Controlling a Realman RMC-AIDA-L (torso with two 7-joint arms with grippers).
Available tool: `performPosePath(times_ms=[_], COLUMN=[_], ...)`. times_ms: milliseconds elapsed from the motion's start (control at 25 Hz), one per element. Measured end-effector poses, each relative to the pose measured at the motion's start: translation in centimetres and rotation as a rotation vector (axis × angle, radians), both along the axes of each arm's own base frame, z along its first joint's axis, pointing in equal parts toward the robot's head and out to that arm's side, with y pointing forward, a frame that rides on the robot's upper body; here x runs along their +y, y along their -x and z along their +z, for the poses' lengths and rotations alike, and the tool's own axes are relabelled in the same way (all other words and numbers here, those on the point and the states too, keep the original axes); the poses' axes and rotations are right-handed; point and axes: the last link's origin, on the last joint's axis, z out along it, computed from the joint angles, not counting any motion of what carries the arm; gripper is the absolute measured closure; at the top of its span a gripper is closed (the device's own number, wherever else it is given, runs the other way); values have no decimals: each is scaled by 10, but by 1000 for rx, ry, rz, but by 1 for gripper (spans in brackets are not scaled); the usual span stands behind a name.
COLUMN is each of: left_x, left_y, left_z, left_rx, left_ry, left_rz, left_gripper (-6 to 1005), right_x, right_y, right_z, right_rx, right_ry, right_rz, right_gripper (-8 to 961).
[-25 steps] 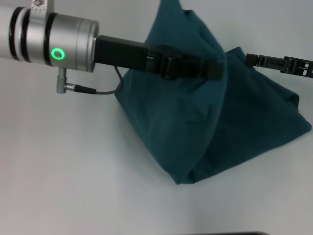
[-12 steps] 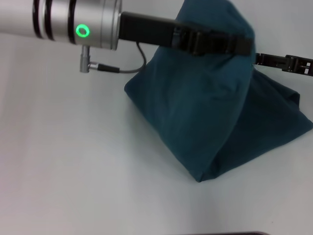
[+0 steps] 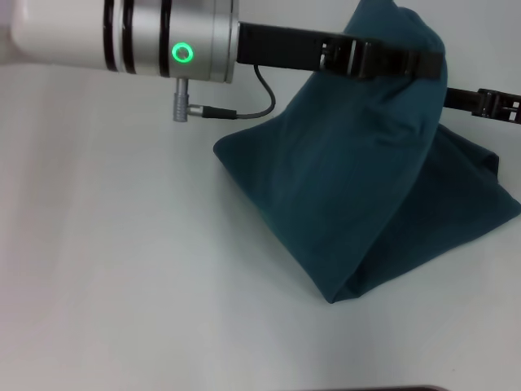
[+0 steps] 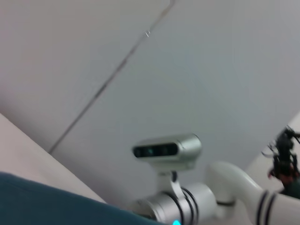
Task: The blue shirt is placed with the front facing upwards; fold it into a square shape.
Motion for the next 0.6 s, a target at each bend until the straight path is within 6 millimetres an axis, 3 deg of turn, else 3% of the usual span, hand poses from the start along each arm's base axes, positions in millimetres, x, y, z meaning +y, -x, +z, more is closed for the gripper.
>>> performPosePath(times_ms=[120,320,600], left_x=[1,-2,-2], left_y=[5,10,27], left_z=[-7,-14,0], left_rx=[-9,-12,-44], left_ry=[-19,-11,-62], left_rz=[37,60,100], left_gripper=[957,860,676], right_x=[0,-2,-5], right_y=[0,-10,-20], right_z=[2,16,35], right_rx=[-1,-3,-13], right_ry=[-4,-42,-60], right_rz=[0,-30,-55], right_gripper=[24,24,23])
